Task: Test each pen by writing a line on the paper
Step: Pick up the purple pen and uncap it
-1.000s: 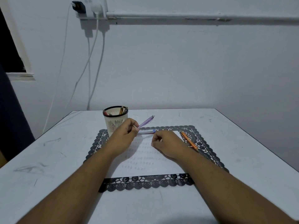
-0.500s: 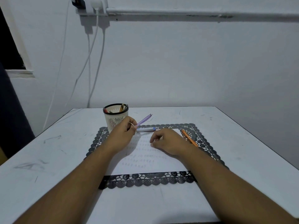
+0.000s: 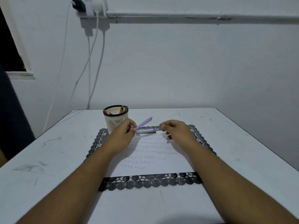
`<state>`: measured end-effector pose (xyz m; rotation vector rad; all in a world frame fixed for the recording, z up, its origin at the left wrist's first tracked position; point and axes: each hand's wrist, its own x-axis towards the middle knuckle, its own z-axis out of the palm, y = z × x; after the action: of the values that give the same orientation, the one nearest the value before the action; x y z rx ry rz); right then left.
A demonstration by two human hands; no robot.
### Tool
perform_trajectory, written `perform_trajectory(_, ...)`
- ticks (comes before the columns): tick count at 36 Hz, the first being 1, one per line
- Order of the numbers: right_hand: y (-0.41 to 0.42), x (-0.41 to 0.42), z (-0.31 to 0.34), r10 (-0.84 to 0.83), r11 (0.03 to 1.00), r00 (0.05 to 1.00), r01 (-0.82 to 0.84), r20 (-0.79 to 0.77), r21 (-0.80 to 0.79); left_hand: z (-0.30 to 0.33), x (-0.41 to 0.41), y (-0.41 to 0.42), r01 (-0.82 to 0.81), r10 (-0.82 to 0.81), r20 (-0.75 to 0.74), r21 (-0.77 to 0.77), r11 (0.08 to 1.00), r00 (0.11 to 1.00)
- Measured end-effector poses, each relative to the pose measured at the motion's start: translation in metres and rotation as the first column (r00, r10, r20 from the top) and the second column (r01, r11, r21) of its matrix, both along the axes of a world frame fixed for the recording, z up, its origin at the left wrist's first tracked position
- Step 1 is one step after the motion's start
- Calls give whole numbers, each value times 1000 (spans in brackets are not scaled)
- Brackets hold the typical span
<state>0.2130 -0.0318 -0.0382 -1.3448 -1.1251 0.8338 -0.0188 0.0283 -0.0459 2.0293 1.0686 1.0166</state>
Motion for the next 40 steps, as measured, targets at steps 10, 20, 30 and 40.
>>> perform_trajectory(10,1,-3,5,76,990,964,-43,-254,131,1,0,-5,54,-54,-20,13,998,998)
perform_trajectory(20,-2,-10,7,26,990,991,-8,-130,138,7,0,-13,55,-52,-63,39,998,997)
perform_trajectory(30,-5,-13,9,39,990,999,-36,-16,136,9,1,-16,38,-31,-111,64,997,993)
perform_trajectory(40,-9,-17,10,-14,992,1000,12,16,129,10,3,-18,52,-37,-144,98,994,989)
